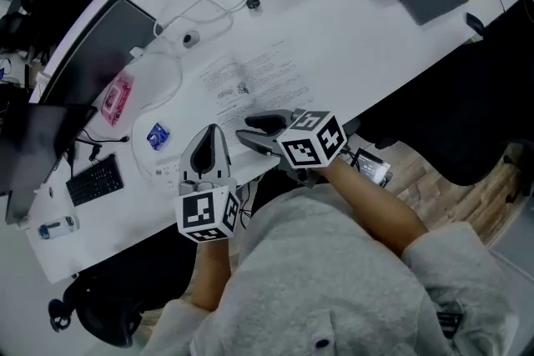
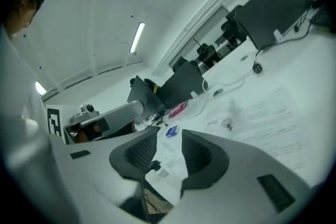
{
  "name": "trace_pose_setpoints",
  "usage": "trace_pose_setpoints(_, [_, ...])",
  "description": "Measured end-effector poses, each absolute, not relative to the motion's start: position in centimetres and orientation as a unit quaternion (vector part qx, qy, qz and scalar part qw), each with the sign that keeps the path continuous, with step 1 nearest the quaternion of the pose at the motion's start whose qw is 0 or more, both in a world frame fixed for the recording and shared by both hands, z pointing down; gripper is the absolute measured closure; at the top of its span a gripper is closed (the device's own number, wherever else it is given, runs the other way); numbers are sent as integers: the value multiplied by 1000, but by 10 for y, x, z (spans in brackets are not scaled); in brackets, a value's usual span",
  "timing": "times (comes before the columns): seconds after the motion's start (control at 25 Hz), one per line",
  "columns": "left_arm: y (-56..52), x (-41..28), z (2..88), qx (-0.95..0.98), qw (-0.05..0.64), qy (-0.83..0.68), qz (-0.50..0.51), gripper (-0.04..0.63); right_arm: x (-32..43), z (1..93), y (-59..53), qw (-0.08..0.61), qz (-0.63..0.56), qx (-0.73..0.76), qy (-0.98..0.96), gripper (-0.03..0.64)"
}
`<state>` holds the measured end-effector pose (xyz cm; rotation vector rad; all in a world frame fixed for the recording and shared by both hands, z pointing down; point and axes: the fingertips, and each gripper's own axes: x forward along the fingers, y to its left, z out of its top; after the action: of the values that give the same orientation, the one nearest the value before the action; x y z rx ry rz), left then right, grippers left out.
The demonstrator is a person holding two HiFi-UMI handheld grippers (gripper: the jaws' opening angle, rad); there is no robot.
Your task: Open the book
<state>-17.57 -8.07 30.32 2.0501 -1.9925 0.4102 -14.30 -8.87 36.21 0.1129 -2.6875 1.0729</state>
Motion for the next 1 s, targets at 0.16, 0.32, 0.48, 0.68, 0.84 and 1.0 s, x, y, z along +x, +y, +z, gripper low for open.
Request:
trace_pose_setpoints(0.16, [-94, -150, 293, 730, 113, -661, 131, 584, -82, 330, -128, 107, 267, 121, -950, 536])
trace_pose_setpoints(0.32, [-102, -127, 282, 750, 102, -642, 120, 584, -17, 296, -149, 107, 184, 185, -959, 565])
trace_pose_setpoints(0.48, [-106, -111, 276, 762, 95, -630, 114, 584, 44, 259, -156, 82, 147, 240, -956, 574])
trace_pose_setpoints(0.68, [-105, -101, 273, 766, 97, -626, 107, 584, 112, 240, -156, 79, 126, 312, -939, 578])
trace_pose_setpoints(0.84, [-106, -98, 271, 767, 96, -625, 106, 584, 147, 246, -154, 99, 116, 354, -923, 581])
trace_pose_setpoints(1.0, [-109, -95, 271, 767, 96, -625, 109, 584, 158, 256, -152, 103, 130, 369, -915, 581])
